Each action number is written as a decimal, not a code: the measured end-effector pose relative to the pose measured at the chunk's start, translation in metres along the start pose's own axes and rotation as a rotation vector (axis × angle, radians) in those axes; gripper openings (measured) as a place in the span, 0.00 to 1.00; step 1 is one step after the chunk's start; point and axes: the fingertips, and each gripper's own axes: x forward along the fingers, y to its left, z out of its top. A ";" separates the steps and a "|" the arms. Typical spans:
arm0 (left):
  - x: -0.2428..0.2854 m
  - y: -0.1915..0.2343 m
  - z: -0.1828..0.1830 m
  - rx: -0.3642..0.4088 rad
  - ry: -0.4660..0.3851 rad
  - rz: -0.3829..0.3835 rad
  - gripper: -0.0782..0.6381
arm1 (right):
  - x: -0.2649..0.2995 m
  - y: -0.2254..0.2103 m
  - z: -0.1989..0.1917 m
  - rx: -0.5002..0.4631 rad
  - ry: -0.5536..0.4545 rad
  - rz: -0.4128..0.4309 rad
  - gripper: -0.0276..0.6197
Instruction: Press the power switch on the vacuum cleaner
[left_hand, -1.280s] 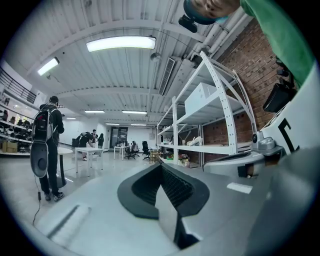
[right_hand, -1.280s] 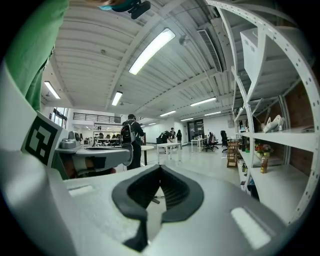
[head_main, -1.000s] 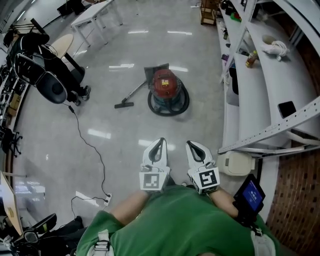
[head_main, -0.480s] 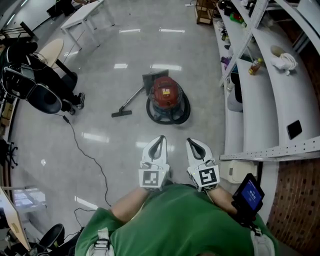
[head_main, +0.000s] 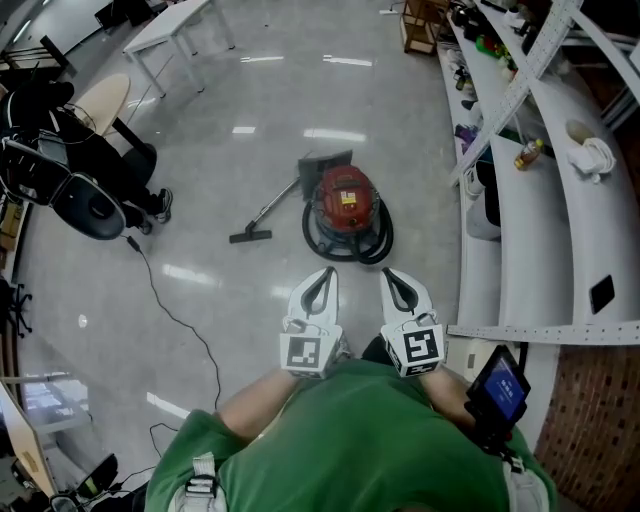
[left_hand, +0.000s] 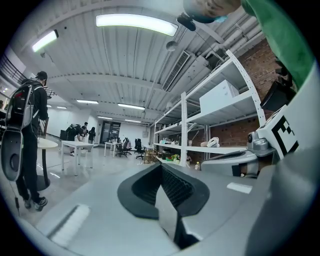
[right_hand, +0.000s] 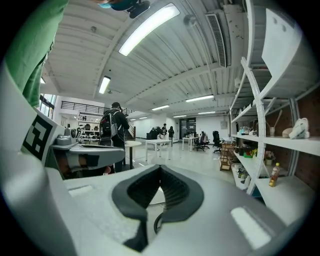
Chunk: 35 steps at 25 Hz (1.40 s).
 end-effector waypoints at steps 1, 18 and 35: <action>0.003 0.002 -0.001 -0.001 -0.003 -0.002 0.12 | 0.004 -0.001 0.000 -0.002 0.002 -0.001 0.05; 0.113 0.029 -0.042 -0.024 0.141 0.050 0.12 | 0.105 -0.085 -0.029 0.033 0.083 0.051 0.05; 0.229 0.064 -0.115 -0.070 0.277 0.121 0.12 | 0.228 -0.152 -0.092 0.053 0.200 0.150 0.05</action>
